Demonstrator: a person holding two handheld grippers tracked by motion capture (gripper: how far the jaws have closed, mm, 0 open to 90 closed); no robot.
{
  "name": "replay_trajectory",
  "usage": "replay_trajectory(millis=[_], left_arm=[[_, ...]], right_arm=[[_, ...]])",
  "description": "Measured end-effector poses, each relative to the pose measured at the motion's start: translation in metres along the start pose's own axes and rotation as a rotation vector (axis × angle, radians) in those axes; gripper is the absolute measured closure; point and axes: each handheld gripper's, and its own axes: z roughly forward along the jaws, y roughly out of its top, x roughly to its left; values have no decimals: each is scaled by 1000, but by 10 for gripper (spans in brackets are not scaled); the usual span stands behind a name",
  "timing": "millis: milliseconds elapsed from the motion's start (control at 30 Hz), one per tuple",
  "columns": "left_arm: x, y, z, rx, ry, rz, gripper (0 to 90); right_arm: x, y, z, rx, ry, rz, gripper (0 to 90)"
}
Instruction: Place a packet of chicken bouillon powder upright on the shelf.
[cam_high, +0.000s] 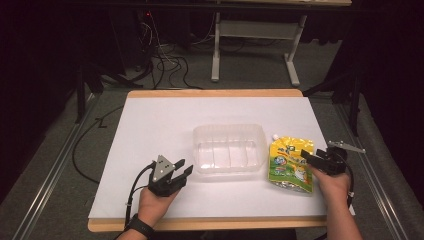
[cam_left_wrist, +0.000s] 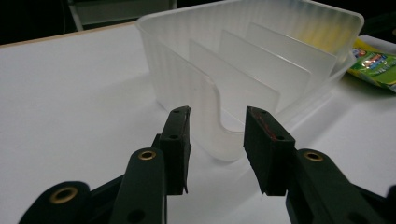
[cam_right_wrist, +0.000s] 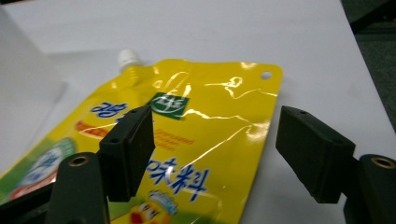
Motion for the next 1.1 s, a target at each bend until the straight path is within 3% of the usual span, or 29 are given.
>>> replay_trajectory(millis=[167, 267, 400, 533, 667, 700, 767, 800, 900, 933, 1033, 1067, 1100], left_arm=[[8, 0, -6, -10, 32, -10, 608], [13, 1, -9, -14, 47, -20, 607], [15, 0, -9, -14, 48, -33, 602], [15, -1, -8, -4, 42, -27, 595], [14, -3, -4, 13, 42, -12, 594], [13, -3, -3, 15, 32, -15, 594], [12, -3, -3, 17, 38, -9, 595], [11, -3, -3, 17, 29, -9, 595], [11, -3, -3, 17, 29, -5, 594], [11, -3, -3, 16, 28, -8, 594], [12, -3, -4, 14, 30, -7, 593], [12, -3, -4, 16, 29, -6, 593], [12, -3, -4, 16, 29, -6, 592]], right_arm=[[-14, 5, 8, 1, 19, 60, 279], [-17, 6, 9, -1, 29, 61, 278], [-19, 9, 13, 11, 55, 84, 281], [-22, 12, 21, 54, 93, 124, 299], [-24, 11, 21, 51, 121, 154, 345], [-26, 11, 21, 58, 158, 165, 407], [-26, 10, 21, 61, 166, 164, 445], [-26, 9, 20, 75, 186, 164, 513], [-26, 8, 18, 76, 192, 157, 571], [-26, 8, 18, 70, 196, 158, 660], [-27, 7, 16, 63, 208, 156, 740], [-27, 6, 14, 61, 210, 150, 845], [-28, 6, 13, 56, 218, 148, 876]])
